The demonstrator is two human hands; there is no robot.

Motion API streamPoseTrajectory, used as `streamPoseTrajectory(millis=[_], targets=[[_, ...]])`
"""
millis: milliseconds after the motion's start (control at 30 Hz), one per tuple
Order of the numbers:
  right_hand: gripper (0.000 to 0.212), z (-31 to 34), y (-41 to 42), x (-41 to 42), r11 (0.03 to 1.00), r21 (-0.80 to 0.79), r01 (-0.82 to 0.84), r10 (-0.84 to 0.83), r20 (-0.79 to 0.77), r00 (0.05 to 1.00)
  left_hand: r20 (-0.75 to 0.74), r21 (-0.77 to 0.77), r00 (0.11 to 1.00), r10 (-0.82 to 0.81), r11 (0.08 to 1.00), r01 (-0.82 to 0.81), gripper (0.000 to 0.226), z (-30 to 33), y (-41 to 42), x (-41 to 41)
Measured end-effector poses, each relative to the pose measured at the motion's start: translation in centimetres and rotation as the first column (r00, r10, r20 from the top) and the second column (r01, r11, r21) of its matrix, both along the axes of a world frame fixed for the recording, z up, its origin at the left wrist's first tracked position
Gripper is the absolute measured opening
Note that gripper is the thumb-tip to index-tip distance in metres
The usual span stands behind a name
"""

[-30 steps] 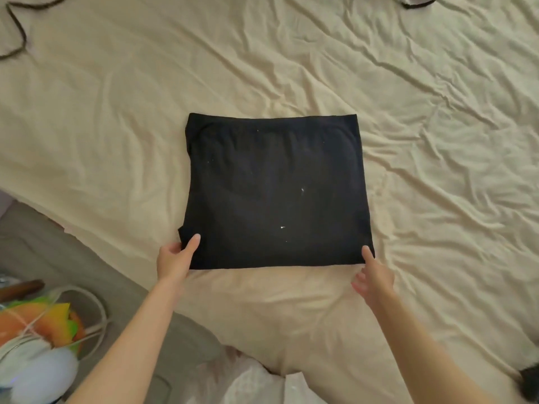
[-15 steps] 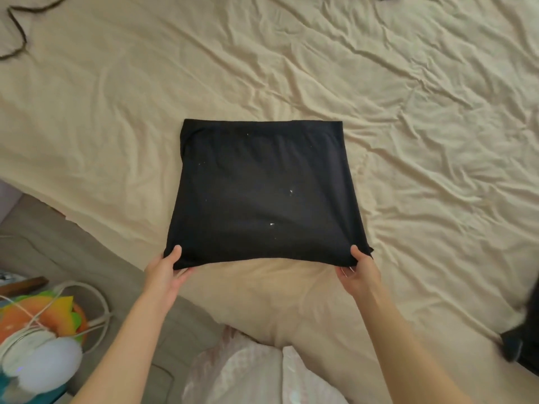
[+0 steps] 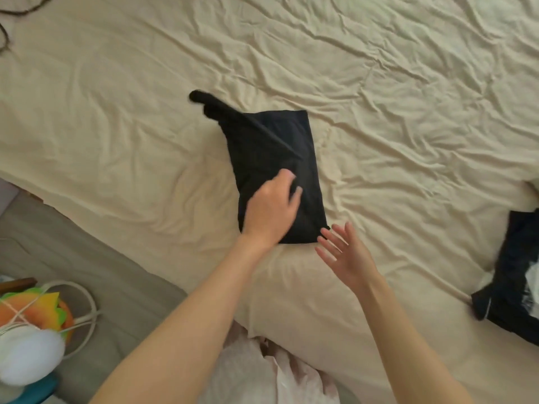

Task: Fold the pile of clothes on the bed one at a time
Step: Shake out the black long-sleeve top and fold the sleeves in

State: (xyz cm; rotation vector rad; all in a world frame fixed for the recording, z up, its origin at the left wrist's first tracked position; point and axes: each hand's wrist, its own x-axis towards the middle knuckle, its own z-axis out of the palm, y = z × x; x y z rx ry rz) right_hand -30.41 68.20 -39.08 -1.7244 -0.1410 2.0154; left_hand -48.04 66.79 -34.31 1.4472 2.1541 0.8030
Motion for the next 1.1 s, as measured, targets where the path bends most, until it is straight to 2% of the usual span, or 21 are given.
streamPoseTrajectory(millis=[67,133,233,267,333,400,500,567,667,800,867,967,1100], targets=[[0.048,-0.9,1.2,0.5,0.996,0.049,-0.078,0.078,-0.011,0.997,-0.008,-0.06,0.971,-0.239,0.969,0.238,0.029,-1.9,-0.7,3.0],[0.045,-1.6,2.4,0.4,0.982,0.073,-0.175,0.174,0.022,0.984,-0.146,-0.117,0.931,-0.336,0.94,0.321,0.045,-4.4,-2.5,3.7],[0.021,-2.7,3.6,-0.3,0.978,0.051,-0.202,0.198,0.07,0.978,-0.263,-0.316,0.93,-0.257,0.933,0.169,0.065,-7.2,-4.6,1.8],[0.014,-3.0,3.8,-0.7,0.979,0.044,-0.2,0.196,0.092,0.976,-0.262,-0.365,0.938,-0.225,0.923,0.119,0.065,-7.7,-5.1,1.1],[0.004,-3.8,3.9,-1.3,0.977,0.042,-0.21,0.201,0.153,0.968,-0.247,-0.349,0.959,-0.142,0.936,0.048,0.054,-7.9,-5.5,0.0],[0.01,-4.3,3.7,-1.5,0.983,0.05,-0.179,0.164,0.213,0.963,-0.224,-0.253,0.972,-0.064,0.967,0.005,0.046,-7.8,-5.7,-0.3],[0.015,-4.4,3.2,-1.2,0.98,0.135,-0.149,0.103,0.3,0.948,-0.268,-0.149,0.959,-0.093,0.987,0.054,0.048,-7.7,-6.6,-0.4],[0.014,-4.6,2.6,-0.7,0.958,0.195,-0.21,0.124,0.38,0.917,-0.345,-0.156,0.926,-0.152,0.982,0.103,0.05,-7.7,-7.6,-0.4],[0.026,-5.3,1.8,0.0,0.922,0.151,-0.357,0.228,0.534,0.814,-0.411,-0.259,0.881,-0.232,0.957,0.131,0.059,-8.5,-8.6,-0.3],[0.037,-6.0,2.4,-0.4,0.884,0.091,-0.458,0.38,0.43,0.819,-0.358,-0.418,0.873,-0.333,0.893,0.169,0.067,-9.5,-8.4,-0.6],[0.036,-6.2,2.8,-0.8,0.891,0.06,-0.45,0.405,0.344,0.847,-0.342,-0.382,0.885,-0.317,0.907,0.177,0.062,-9.4,-7.7,-0.8],[0.027,-5.9,2.9,-0.7,0.915,-0.004,-0.404,0.387,0.297,0.873,-0.247,-0.269,0.946,-0.211,0.953,0.143,0.05,-8.6,-6.9,-0.7],[0.025,-3.2,1.2,0.8,0.911,-0.076,-0.405,0.411,0.255,0.875,-0.047,-0.328,0.986,-0.162,0.935,0.138,0.037,-6.0,-8.2,-1.4]])
